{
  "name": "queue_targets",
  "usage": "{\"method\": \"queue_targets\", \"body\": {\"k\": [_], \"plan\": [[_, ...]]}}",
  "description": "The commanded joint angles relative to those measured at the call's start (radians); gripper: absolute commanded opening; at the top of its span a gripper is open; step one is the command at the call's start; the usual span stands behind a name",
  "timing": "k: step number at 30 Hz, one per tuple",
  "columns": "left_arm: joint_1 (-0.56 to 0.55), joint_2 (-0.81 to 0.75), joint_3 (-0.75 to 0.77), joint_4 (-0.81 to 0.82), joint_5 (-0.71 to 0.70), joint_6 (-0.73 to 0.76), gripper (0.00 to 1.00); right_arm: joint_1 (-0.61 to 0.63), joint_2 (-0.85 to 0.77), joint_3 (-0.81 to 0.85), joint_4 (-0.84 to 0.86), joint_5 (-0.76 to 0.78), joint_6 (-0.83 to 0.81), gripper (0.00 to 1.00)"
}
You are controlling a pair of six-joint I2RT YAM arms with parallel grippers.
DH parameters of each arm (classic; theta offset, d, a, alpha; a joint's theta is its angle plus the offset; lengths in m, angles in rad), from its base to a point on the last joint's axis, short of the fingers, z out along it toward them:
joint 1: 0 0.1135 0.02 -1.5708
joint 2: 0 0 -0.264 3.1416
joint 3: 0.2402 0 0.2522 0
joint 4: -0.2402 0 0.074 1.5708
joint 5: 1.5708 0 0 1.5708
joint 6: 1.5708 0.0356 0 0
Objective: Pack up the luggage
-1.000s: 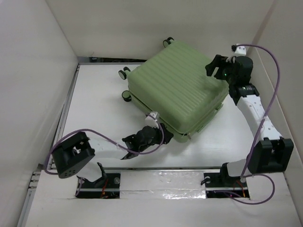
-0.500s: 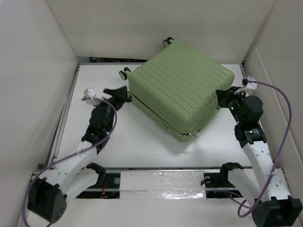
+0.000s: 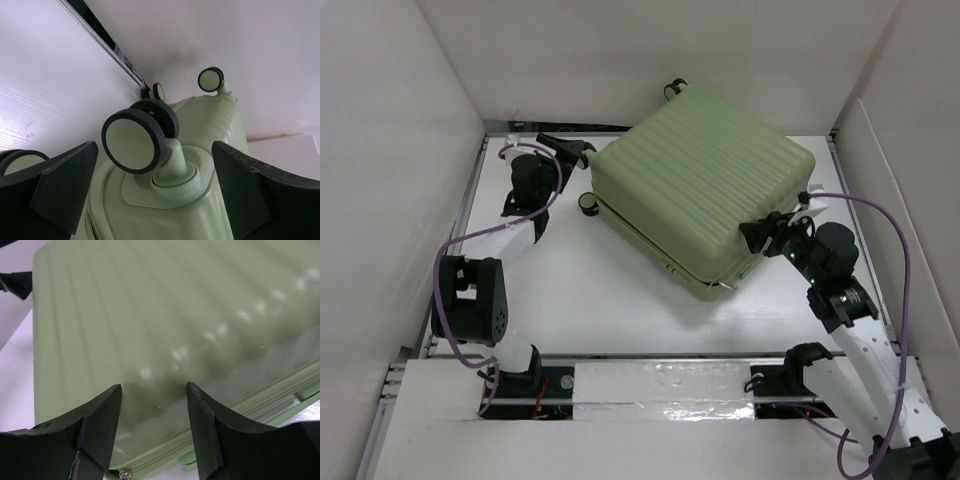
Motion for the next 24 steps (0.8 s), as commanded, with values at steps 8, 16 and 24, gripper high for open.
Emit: {"method": "queue_targets", "body": {"k": [8, 16, 24], "plan": [[-0.001, 0.125, 0.079, 0.169, 0.114, -0.096, 0.99, 0.061, -0.086, -0.06, -0.019, -0.052, -0.002, 0.56], [-0.01, 0.252, 0.156, 0.301, 0.116, -0.157, 0.95, 0.093, -0.146, -0.117, -0.053, 0.006, 0.033, 0.57], [-0.019, 0.329, 0.193, 0.415, 0.084, -0.228, 0.8, 0.103, -0.137, -0.126, -0.1, 0.014, 0.04, 0.56]]}}
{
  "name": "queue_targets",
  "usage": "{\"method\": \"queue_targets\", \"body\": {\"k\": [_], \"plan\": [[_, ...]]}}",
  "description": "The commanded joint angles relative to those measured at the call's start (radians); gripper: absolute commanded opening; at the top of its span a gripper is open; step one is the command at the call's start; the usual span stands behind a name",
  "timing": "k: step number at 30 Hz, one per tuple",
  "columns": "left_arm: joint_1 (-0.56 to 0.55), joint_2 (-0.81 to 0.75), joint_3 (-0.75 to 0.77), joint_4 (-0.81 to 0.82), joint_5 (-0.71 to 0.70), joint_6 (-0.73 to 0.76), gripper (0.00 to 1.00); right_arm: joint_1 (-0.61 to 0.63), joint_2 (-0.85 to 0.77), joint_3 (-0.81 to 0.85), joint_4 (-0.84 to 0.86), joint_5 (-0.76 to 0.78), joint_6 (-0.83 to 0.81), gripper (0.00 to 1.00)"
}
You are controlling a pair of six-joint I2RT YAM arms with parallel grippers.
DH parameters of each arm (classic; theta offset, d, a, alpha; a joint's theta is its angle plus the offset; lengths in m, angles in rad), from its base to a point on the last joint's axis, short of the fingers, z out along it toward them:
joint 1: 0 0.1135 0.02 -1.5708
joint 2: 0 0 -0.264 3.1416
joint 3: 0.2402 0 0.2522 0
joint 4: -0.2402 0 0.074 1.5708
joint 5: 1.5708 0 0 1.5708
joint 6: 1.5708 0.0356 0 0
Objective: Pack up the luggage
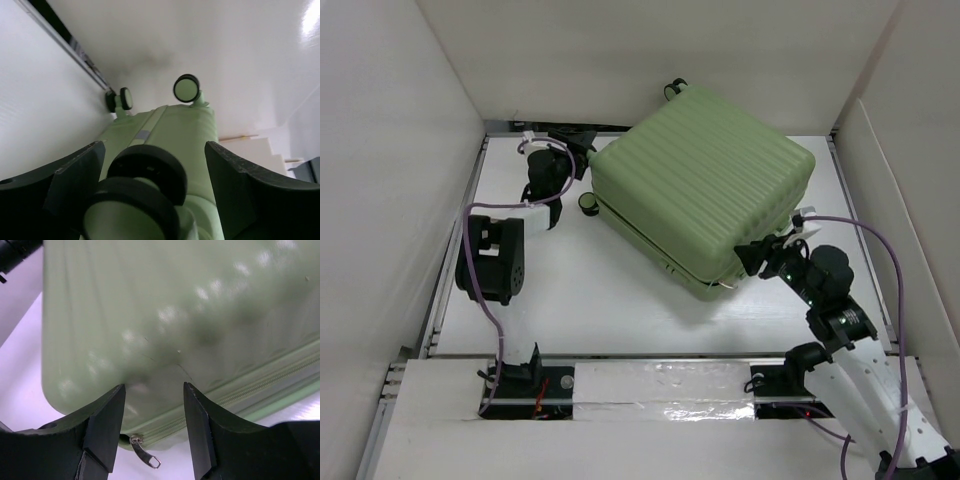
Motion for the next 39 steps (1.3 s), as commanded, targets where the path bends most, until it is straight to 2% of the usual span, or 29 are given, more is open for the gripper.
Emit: {"method": "queue_targets", "body": {"k": [1, 3, 4, 5, 6, 11, 13, 15, 18, 25, 29, 30, 34, 39], "plan": [[-0.005, 0.008, 0.064, 0.14, -0.01, -0.033, 0.78, 0.02, 0.013, 0.014, -0.071, 0.036, 0.003, 0.56], [-0.014, 0.015, 0.058, 0.195, -0.004, -0.044, 0.73, 0.02, -0.001, 0.008, -0.082, 0.128, 0.019, 0.56], [-0.014, 0.017, 0.054, 0.213, 0.005, -0.049, 0.63, 0.02, -0.003, -0.003, -0.097, 0.156, 0.03, 0.56], [-0.014, 0.015, 0.05, 0.227, 0.005, -0.05, 0.59, 0.02, -0.001, -0.005, -0.103, 0.184, 0.042, 0.56], [-0.014, 0.008, 0.038, 0.241, 0.004, -0.049, 0.49, 0.02, 0.006, -0.008, -0.097, 0.193, 0.055, 0.56], [0.012, -0.027, -0.041, 0.333, 0.005, -0.032, 0.07, 0.01, 0.078, -0.008, 0.01, 0.091, 0.021, 0.55], [0.042, -0.06, -0.101, 0.397, 0.021, -0.033, 0.0, 0.01, 0.123, 0.004, 0.05, 0.06, -0.017, 0.51], [0.055, -0.115, -0.153, 0.394, 0.03, -0.018, 0.0, 0.01, 0.147, 0.031, 0.078, 0.008, -0.057, 0.47], [0.064, -0.214, -0.218, 0.353, 0.016, 0.028, 0.0, 0.01, 0.192, 0.053, 0.127, 0.009, -0.077, 0.4], [0.064, -0.441, -0.387, 0.272, -0.066, 0.082, 0.0, 0.01, 0.394, 0.161, 0.26, -0.061, -0.116, 0.37], [0.073, -0.537, -0.405, 0.125, -0.139, 0.148, 0.0, 0.01, 0.48, 0.212, 0.28, -0.121, -0.114, 0.37], [0.084, -0.558, -0.395, 0.073, -0.142, 0.157, 0.07, 0.01, 0.485, 0.215, 0.28, -0.127, -0.105, 0.37], [0.093, -0.615, -0.39, -0.004, -0.156, 0.174, 0.24, 0.01, 0.401, 0.183, 0.267, -0.094, -0.093, 0.4], [0.093, -0.707, -0.436, -0.056, -0.168, 0.2, 0.25, 0.01, 0.229, 0.118, 0.178, -0.003, -0.097, 0.49]]}}
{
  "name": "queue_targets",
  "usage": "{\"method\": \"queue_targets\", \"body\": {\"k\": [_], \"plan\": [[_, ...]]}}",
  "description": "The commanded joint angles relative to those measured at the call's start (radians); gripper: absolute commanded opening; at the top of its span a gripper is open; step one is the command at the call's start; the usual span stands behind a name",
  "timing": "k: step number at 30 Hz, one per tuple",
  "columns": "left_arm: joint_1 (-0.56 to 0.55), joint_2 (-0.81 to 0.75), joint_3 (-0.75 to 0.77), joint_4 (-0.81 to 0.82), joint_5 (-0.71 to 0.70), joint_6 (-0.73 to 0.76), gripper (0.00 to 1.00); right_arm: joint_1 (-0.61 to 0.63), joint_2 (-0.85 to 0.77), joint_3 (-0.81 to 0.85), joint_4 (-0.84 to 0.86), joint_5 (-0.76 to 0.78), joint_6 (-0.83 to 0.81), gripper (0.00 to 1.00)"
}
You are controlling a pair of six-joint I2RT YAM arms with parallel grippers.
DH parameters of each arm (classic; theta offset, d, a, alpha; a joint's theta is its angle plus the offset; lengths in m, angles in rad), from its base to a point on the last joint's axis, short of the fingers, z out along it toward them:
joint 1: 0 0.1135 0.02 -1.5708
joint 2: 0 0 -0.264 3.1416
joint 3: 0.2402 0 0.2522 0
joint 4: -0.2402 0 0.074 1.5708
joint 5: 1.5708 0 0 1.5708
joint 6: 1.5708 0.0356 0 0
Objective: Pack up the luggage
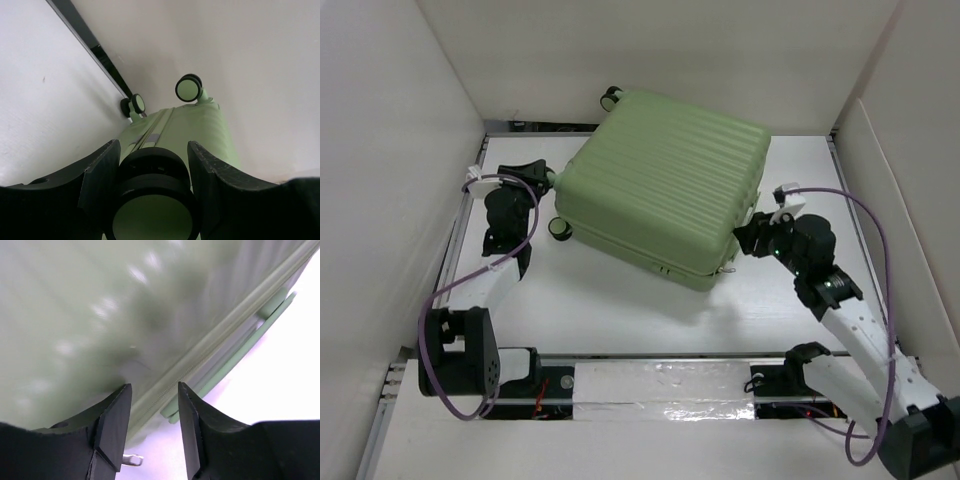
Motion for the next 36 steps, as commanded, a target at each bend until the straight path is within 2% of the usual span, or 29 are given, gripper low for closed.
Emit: {"method": "queue_targets", "body": {"k": [1, 2, 3, 4, 5, 6, 9, 10, 11, 13, 14, 15, 18, 22, 25, 26, 27, 28, 30, 31, 32, 34, 36], "plan": [[-0.021, -0.125, -0.022, 0.064, 0.056, 0.016, 0.25, 0.025, -0.119, -0.012, 0.06, -0.048, 0.023, 0.49], [-0.021, -0.134, -0.023, 0.047, 0.054, 0.023, 0.25, 0.025, -0.169, -0.018, 0.035, -0.048, 0.023, 0.43], [-0.021, -0.151, -0.034, 0.028, 0.054, 0.029, 0.26, 0.025, -0.193, -0.041, 0.018, -0.059, 0.023, 0.31], [-0.021, -0.159, -0.045, 0.027, 0.057, 0.033, 0.26, 0.025, -0.213, -0.058, -0.003, -0.077, 0.025, 0.19], [-0.021, -0.168, -0.057, 0.031, 0.061, 0.03, 0.26, 0.025, -0.231, -0.078, -0.007, -0.109, 0.025, 0.02], [-0.021, -0.183, -0.082, 0.045, 0.064, 0.025, 0.26, 0.025, -0.263, -0.099, -0.008, -0.163, 0.031, 0.0], [-0.021, -0.182, -0.074, 0.033, 0.061, 0.025, 0.16, 0.025, -0.308, -0.176, -0.017, -0.177, 0.054, 0.0], [-0.021, -0.178, -0.035, 0.013, 0.073, 0.026, 0.08, 0.025, -0.332, -0.191, -0.014, -0.176, 0.063, 0.0], [-0.021, -0.174, -0.018, 0.002, 0.085, 0.033, 0.06, 0.025, -0.342, -0.208, -0.023, -0.175, 0.068, 0.0], [-0.021, -0.173, 0.012, -0.018, 0.097, 0.039, 0.04, 0.025, -0.371, -0.213, -0.078, -0.16, 0.076, 0.0], [-0.021, -0.174, 0.015, -0.027, 0.093, 0.039, 0.05, 0.025, -0.384, -0.224, -0.089, -0.15, 0.085, 0.07], [-0.021, -0.182, 0.015, -0.044, 0.081, 0.046, 0.05, 0.025, -0.401, -0.234, -0.095, -0.137, 0.103, 0.09], [-0.021, -0.182, 0.01, -0.061, 0.051, 0.062, 0.14, 0.025, -0.476, -0.296, -0.08, -0.146, 0.146, 0.1], [-0.021, -0.155, 0.009, -0.065, 0.031, 0.063, 0.37, 0.025, -0.507, -0.345, -0.036, -0.182, 0.171, 0.09], [-0.021, -0.161, -0.01, -0.05, 0.031, 0.057, 0.42, 0.025, -0.465, -0.351, 0.012, -0.197, 0.16, 0.17], [-0.021, -0.164, -0.013, -0.05, 0.027, 0.057, 0.44, 0.025, -0.446, -0.348, 0.021, -0.203, 0.155, 0.26], [-0.021, -0.174, -0.014, -0.062, 0.019, 0.059, 0.46, 0.025, -0.414, -0.347, 0.023, -0.192, 0.154, 0.3], [-0.021, -0.182, -0.013, -0.076, -0.007, 0.062, 0.53, 0.025, -0.399, -0.348, 0.044, -0.189, 0.152, 0.34], [-0.021, -0.21, -0.014, -0.107, -0.042, 0.068, 0.62, 0.025, -0.38, -0.366, 0.099, -0.229, 0.142, 0.35], [-0.021, -0.22, -0.016, -0.117, -0.085, 0.069, 0.71, 0.025, -0.371, -0.377, 0.171, -0.24, 0.143, 0.35], [-0.021, -0.228, -0.017, -0.127, -0.102, 0.063, 0.75, 0.025, -0.371, -0.398, 0.194, -0.249, 0.149, 0.37], [-0.012, -0.245, -0.014, -0.122, -0.101, 0.065, 0.77, 0.025, -0.371, -0.42, 0.248, -0.242, 0.143, 0.37], [-0.012, -0.257, -0.008, -0.125, -0.096, 0.066, 0.77, 0.025, -0.369, -0.426, 0.233, -0.219, 0.132, 0.37]]}}
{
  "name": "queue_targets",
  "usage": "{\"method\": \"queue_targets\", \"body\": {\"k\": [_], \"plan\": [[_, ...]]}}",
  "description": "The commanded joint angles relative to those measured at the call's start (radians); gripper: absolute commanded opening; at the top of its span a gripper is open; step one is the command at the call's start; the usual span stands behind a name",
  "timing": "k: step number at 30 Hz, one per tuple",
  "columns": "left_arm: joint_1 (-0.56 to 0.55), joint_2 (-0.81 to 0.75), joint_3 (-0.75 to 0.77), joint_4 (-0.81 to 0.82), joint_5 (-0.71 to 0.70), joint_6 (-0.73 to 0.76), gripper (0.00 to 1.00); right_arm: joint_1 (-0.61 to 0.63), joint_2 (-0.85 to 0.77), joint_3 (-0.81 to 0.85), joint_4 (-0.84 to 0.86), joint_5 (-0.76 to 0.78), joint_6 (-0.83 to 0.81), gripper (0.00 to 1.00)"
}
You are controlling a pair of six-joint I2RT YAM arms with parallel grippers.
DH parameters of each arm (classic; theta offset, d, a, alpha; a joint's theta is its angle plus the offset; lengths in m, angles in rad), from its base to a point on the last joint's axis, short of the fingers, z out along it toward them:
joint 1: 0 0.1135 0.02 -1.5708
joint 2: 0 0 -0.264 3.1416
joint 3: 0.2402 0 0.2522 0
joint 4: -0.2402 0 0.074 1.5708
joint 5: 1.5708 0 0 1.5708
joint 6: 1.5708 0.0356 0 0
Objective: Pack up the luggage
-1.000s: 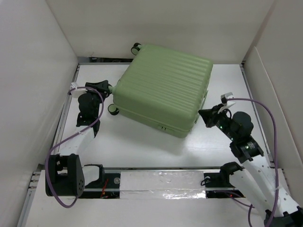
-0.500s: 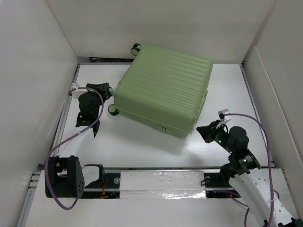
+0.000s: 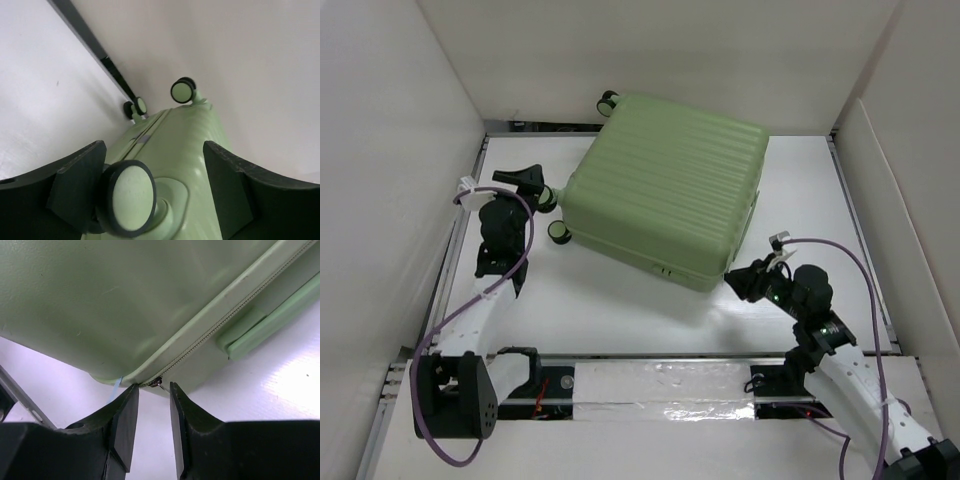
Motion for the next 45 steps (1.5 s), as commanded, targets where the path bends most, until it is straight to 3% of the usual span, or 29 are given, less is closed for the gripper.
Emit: {"method": "queue_targets", "body": {"k": [1, 2, 3, 4, 7, 10, 19, 25, 30, 31, 34, 39, 45], "plan": [[0.003, -0.049, 0.053, 0.066, -0.016, 0.012, 0.76, 0.004, 0.008, -0.014, 0.138, -0.012, -0.019, 0.37], [0.003, -0.061, 0.05, 0.077, 0.004, 0.019, 0.72, 0.004, 0.01, -0.015, 0.142, -0.018, -0.019, 0.33], [-0.007, -0.088, 0.042, 0.089, 0.013, 0.03, 0.62, 0.004, 0.01, -0.018, 0.136, -0.018, -0.011, 0.32], [-0.025, -0.108, 0.027, 0.112, 0.013, 0.041, 0.39, 0.004, 0.01, -0.021, 0.126, 0.0, -0.008, 0.32], [-0.127, -0.191, -0.016, 0.105, -0.001, 0.105, 0.13, 0.004, 0.016, -0.049, 0.154, 0.023, -0.005, 0.34], [-0.173, -0.272, -0.128, 0.143, 0.057, 0.081, 0.02, 0.004, 0.019, -0.075, 0.176, 0.045, 0.006, 0.41], [-0.173, -0.378, -0.385, 0.149, 0.405, 0.11, 0.0, -0.005, 0.0, -0.155, 0.286, 0.045, 0.04, 0.39], [-0.182, -0.411, -0.519, 0.103, 0.519, 0.222, 0.0, -0.005, -0.029, -0.174, 0.213, 0.0, 0.087, 0.37], [-0.395, -0.282, -0.53, 0.167, 0.418, 0.272, 0.01, -0.005, -0.144, -0.179, 0.141, 0.147, 0.139, 0.37], [-0.512, -0.247, -0.5, 0.193, 0.385, 0.28, 0.05, -0.005, -0.147, -0.169, 0.129, 0.175, 0.133, 0.37], [-0.703, -0.107, -0.425, 0.23, 0.224, 0.306, 0.12, -0.005, -0.142, -0.136, 0.044, 0.143, 0.122, 0.36], [-0.773, 0.048, -0.375, 0.345, 0.189, 0.286, 0.16, -0.005, -0.132, -0.159, 0.127, 0.057, 0.082, 0.37], [-0.773, 0.089, -0.332, 0.356, 0.2, 0.3, 0.2, -0.005, -0.017, -0.126, 0.225, 0.02, 0.027, 0.37]]}}
